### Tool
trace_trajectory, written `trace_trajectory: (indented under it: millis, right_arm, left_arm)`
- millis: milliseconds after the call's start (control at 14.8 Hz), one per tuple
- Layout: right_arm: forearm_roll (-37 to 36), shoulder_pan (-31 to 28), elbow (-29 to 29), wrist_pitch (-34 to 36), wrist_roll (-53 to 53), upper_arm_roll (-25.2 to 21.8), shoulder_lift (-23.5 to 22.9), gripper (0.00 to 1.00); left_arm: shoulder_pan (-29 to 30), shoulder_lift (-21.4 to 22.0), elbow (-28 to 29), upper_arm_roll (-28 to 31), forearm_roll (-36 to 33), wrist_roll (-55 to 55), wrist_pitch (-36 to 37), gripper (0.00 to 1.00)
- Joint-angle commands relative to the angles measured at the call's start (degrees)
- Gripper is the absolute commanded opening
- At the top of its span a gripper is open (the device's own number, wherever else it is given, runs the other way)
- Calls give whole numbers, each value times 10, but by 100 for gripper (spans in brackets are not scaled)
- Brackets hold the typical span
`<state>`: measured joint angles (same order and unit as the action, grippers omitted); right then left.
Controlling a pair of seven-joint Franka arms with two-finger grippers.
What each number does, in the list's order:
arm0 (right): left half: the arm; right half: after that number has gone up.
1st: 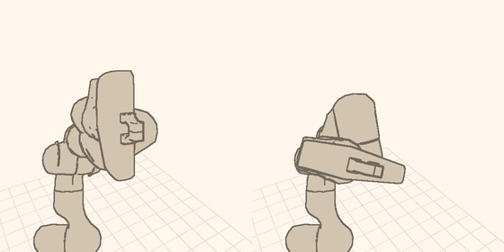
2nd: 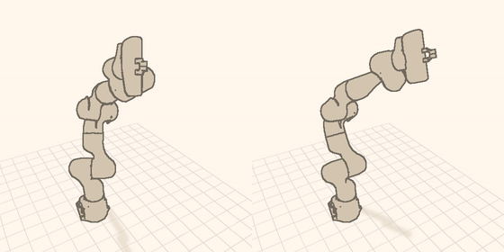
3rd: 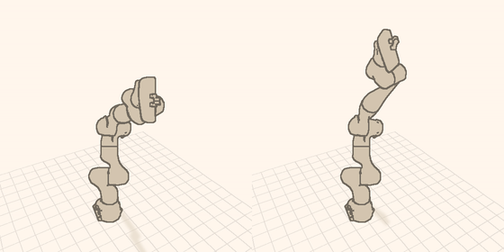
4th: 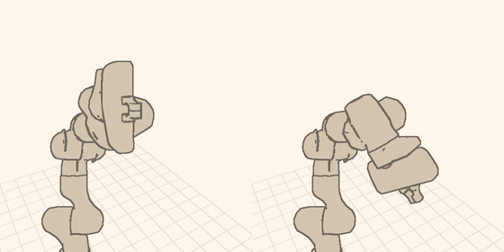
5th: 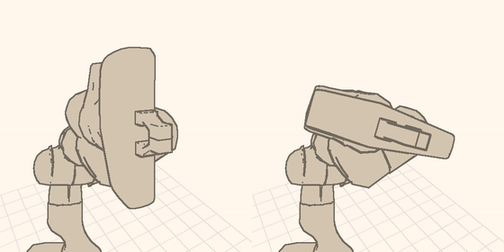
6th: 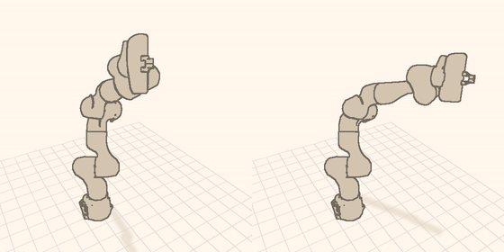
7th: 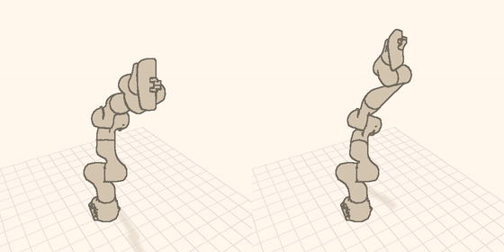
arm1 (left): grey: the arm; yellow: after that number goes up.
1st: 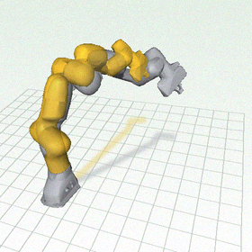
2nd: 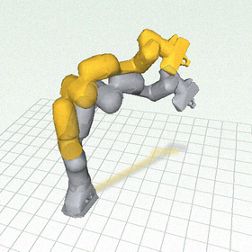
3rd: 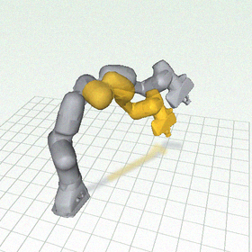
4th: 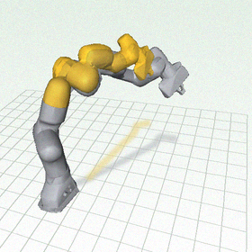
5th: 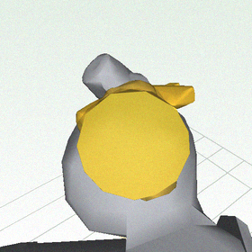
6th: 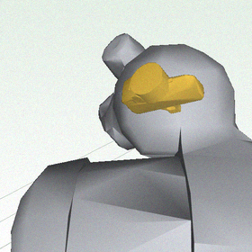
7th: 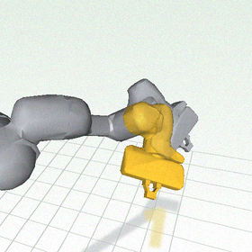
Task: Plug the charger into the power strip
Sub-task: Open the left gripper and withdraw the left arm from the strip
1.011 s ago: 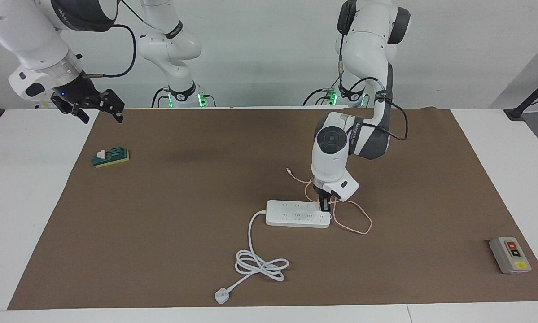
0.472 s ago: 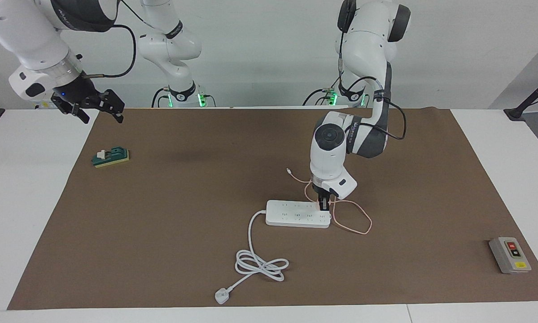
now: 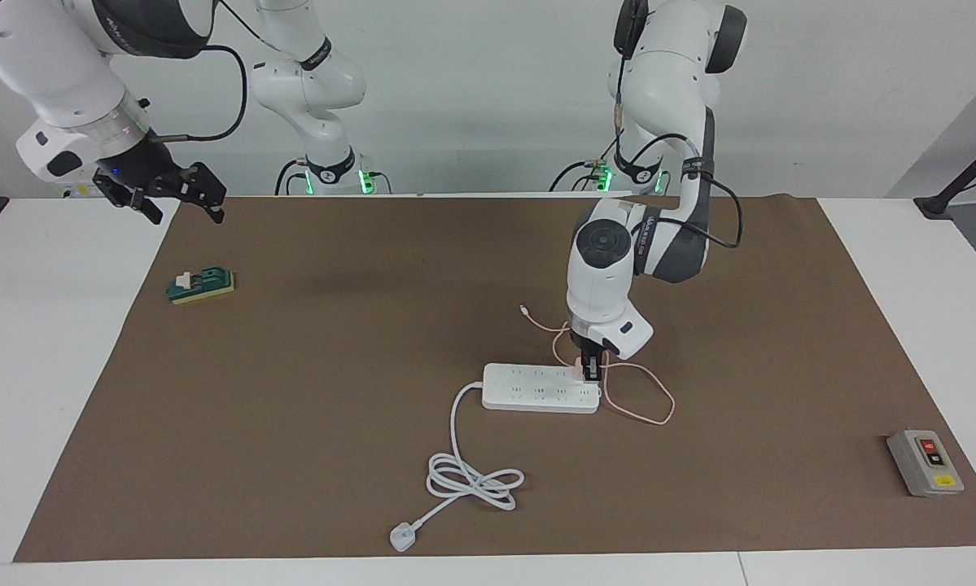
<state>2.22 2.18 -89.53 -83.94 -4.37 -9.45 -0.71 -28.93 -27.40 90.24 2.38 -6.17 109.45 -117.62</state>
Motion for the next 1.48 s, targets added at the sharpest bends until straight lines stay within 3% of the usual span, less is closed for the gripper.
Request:
trace_trajectory:
  millis: [0,135,472,809,1416]
  right_arm:
    - [-8,4,-6,-2,-7,3,4,100]
    - [-8,9,-6,-2,-6,3,4,100]
    - [-7,8,-7,-4,-5,1,7,100]
    - [-8,9,-2,0,-4,2,6,100]
    - [-8,5,-6,4,-5,2,17,100]
  left_arm:
    - [8,41,-8,3,26,-35,55,83]
    - [13,43,-37,3,39,-45,94,94]
    - [26,45,-60,3,57,-69,121,100]
    - [50,78,-60,5,59,-221,121,100]
    - [142,184,-60,6,58,-813,203,100]
